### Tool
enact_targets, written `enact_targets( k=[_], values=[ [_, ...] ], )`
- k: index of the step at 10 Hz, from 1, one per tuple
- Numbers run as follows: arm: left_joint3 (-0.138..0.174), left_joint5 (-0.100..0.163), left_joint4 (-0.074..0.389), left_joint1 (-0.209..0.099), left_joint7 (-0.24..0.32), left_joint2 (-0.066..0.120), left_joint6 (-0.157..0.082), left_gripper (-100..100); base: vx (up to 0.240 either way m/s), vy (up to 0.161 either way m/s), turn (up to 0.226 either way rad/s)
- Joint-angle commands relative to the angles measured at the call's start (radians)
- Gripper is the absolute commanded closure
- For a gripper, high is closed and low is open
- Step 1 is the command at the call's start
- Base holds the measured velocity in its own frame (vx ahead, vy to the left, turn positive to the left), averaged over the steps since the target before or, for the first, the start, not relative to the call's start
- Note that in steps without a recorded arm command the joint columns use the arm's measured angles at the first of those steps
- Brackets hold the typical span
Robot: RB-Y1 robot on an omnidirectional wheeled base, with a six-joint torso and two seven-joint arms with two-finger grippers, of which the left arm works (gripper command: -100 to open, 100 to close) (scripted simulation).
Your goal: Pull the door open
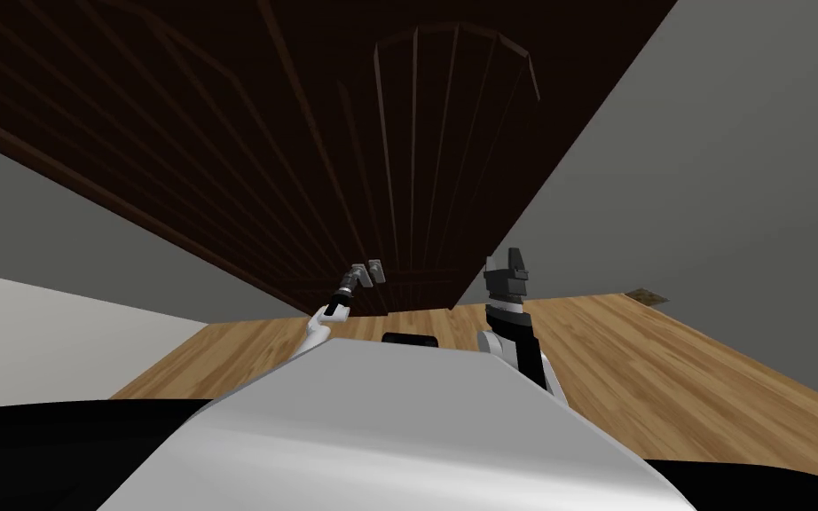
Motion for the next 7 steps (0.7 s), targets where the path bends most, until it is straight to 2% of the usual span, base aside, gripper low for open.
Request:
enact_targets(
  k=[1, 3, 4, 6, 7],
  values=[
    [0.002, 0.0, 0.002, 0.003, 0.0, 0.001, 0.001, 100, -0.023, 0.007, -0.008],
    [0.002, 0.0, 0.002, 0.003, 0.0, 0.001, 0.001, 100, -0.007, 0.0, 0.003],
    [0.009, 0.002, 0.008, 0.022, 0.005, 0.013, 0.002, 100, -0.135, 0.075, 0.099],
    [0.011, 0.003, 0.008, 0.034, 0.011, 0.024, 0.0, 100, -0.177, 0.094, 0.06],
    [-0.003, 0.001, -0.002, 0.029, 0.015, 0.019, -0.004, -100, -0.202, 0.003, -0.046]
  ],
)
